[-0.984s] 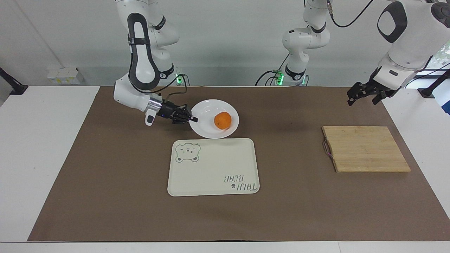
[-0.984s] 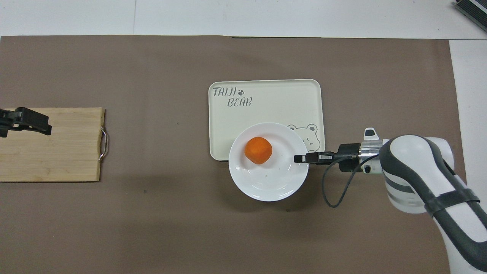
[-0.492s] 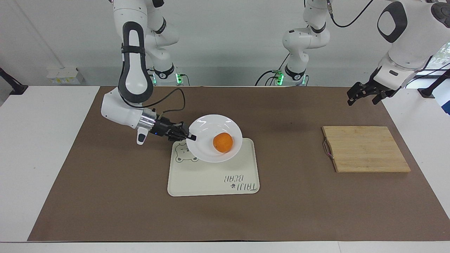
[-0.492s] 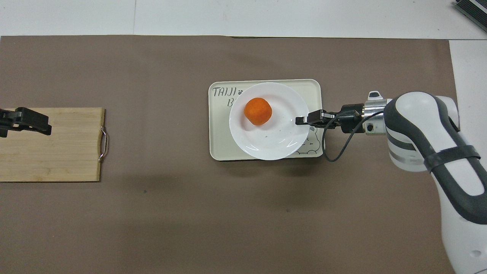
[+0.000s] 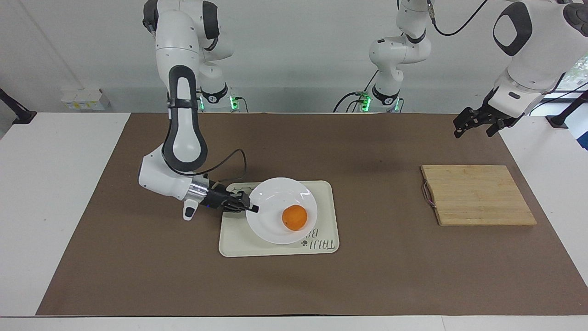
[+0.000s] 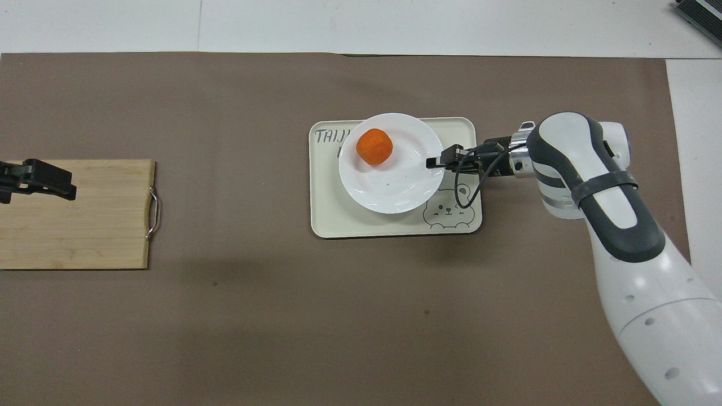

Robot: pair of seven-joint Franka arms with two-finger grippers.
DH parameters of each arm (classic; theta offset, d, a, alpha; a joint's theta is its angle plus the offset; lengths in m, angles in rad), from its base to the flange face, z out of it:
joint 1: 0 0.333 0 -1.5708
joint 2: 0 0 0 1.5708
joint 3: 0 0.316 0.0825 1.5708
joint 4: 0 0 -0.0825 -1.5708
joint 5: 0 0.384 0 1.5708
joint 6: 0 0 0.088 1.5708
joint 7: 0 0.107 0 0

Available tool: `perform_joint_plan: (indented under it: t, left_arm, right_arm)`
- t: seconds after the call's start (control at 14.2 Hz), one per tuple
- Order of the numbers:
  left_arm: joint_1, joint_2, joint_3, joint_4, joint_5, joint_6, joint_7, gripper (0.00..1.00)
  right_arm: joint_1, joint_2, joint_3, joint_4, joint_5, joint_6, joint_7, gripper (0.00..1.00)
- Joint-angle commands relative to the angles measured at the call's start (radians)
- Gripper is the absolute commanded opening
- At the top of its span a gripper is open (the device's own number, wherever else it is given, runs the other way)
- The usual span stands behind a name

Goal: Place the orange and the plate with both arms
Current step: 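Slide the plate with the right gripper onto the bear tray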

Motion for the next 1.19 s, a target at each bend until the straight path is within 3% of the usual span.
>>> perform_joint_plan:
  t: [0.0, 0.63, 0.7, 0.77, 0.84, 1.12]
  left_arm:
    - [0.007, -0.002, -0.003, 0.014, 0.004, -0.016, 0.008, 1.0]
    - [0.007, -0.002, -0.003, 0.014, 0.004, -0.018, 0.008, 1.0]
    - [0.007, -0.002, -0.003, 0.014, 0.004, -0.018, 0.008, 1.0]
    - [0.007, -0.002, -0.003, 0.014, 0.004, -0.018, 0.008, 1.0]
    - [0.007, -0.002, -0.003, 0.014, 0.004, -0.018, 0.008, 1.0]
    - [0.007, -0.002, -0.003, 0.014, 0.004, -0.016, 0.008, 1.0]
  right_arm:
    - [-0.002, 0.023, 0.01, 0.045, 0.043, 0.005, -0.026, 0.0]
    - [0.007, -0.008, 0.007, -0.055, 0.025, 0.002, -0.094, 0.0]
    - [0.013, -0.008, 0.006, -0.058, 0.02, 0.005, -0.088, 0.1]
    - [0.021, -0.008, 0.006, -0.058, 0.015, 0.012, -0.077, 0.45]
    - [0.024, -0.008, 0.006, -0.056, 0.002, 0.023, -0.067, 0.99]
    - [0.021, -0.061, -0.005, -0.043, -0.114, 0.028, 0.024, 1.0]
